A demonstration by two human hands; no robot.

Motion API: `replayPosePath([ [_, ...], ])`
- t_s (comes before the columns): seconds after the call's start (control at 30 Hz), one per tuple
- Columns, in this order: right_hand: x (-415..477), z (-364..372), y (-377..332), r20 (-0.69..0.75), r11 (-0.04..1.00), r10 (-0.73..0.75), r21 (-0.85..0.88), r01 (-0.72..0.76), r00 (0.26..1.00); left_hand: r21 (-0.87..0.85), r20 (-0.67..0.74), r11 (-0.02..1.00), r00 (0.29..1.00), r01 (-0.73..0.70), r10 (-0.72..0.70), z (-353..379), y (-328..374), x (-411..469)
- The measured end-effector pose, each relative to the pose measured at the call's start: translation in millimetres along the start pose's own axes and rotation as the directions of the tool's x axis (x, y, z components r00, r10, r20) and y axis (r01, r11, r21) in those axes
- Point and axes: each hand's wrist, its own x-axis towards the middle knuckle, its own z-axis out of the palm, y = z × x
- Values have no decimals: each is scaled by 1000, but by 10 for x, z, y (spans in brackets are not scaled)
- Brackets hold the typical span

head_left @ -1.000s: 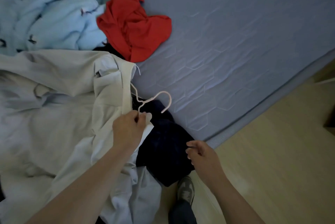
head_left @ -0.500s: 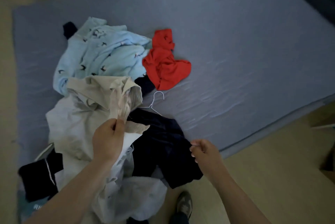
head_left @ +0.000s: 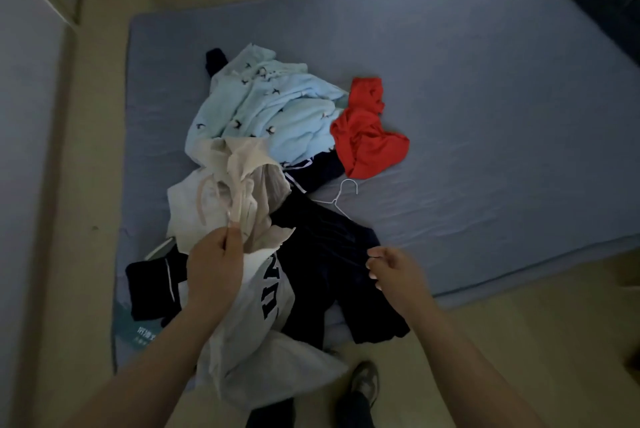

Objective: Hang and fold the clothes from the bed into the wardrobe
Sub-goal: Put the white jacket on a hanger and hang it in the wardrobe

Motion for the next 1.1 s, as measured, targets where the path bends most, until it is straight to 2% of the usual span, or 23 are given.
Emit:
replayPosePath([
  [0.17,-360,202,-459,0,997,-54,48,54,999,-54,-35,998,999,30,-32,-627,128,-11],
  [0.3,-633,237,-722,-2,993,-102,64,102,995,-25,-73,999,996,48,-49,-1097,172,-173],
  [0.57,-1043,93,-945,100,980,-195,42,192,976,-68,-194,992,974,102,-114,-1816,332,-786],
  [0.77,-1105,-201,-925,108,971,-237,-12,240,965,-95,-238,989,962,117,-137,-1702,513,-1073],
  [0.9,-983,-315,-873,84,975,-217,-22,220,973,-112,-207,982,963,150,-170,-1457,419,-1027],
  [1.1,-644,-252,-801,39,973,-171,-152,175,985,-123,-141,984,980,126,-143,-1055,235,-654],
])
